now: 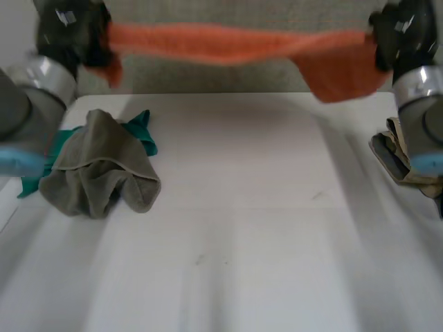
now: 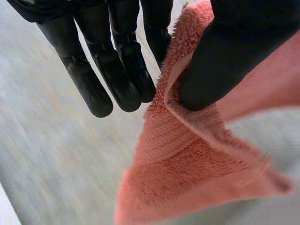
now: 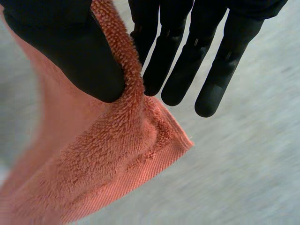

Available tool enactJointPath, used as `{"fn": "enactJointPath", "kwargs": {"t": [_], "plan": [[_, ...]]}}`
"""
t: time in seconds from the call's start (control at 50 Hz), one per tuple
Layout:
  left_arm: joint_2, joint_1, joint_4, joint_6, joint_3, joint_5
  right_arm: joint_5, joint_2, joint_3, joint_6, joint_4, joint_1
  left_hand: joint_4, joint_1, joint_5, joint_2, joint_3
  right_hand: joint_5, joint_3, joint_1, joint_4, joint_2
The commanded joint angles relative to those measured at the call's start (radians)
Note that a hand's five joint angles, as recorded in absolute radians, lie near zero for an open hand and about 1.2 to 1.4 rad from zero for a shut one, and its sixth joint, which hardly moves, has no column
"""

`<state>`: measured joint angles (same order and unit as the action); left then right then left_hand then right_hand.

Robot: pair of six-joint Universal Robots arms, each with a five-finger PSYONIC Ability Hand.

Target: Fold the laundry.

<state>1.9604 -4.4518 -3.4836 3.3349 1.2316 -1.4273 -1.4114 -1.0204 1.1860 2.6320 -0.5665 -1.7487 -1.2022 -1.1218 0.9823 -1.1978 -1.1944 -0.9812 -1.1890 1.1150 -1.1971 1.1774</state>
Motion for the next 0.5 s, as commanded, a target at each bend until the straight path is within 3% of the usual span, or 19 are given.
{"fn": "enactJointPath", "kwargs": {"t": [0.02,0.1,0.2,0.26,0.34,0.5], "plan": [[0.061,0.042,-0.032,0.066,0.281,0.022,0.107,0.046,0.178,-0.010,0.140,0.026,-0.194,-0.274,0.239,-0.198,-0.202,-0.241,-0.207,0.281,-0.199,0.219],[0.117,0.060,-0.052,0.162,0.362,0.022,0.104,0.074,0.233,-0.038,0.261,0.037,-0.150,-0.231,0.196,-0.155,-0.158,-0.241,-0.207,0.281,-0.199,0.219],[0.146,0.058,-0.054,0.261,0.414,-0.004,0.115,0.059,0.291,-0.056,0.369,0.055,0.360,0.279,-0.314,0.355,0.352,-0.241,-0.207,0.281,-0.199,0.219],[0.141,0.048,-0.055,0.271,0.420,-0.034,0.127,0.027,0.325,-0.053,0.372,0.061,0.507,0.426,-0.461,0.502,0.499,-0.241,-0.207,0.281,-0.199,0.219],[0.134,0.035,-0.051,0.270,0.420,-0.079,0.129,-0.012,0.351,-0.044,0.373,0.063,0.604,0.524,-0.559,0.600,0.596,-0.241,-0.207,0.281,-0.199,0.219],[0.109,0.017,-0.058,0.264,0.448,-0.117,0.120,-0.047,0.383,-0.047,0.399,0.063,0.549,0.468,-0.503,0.544,0.541,-0.241,-0.207,0.281,-0.199,0.219]]}}
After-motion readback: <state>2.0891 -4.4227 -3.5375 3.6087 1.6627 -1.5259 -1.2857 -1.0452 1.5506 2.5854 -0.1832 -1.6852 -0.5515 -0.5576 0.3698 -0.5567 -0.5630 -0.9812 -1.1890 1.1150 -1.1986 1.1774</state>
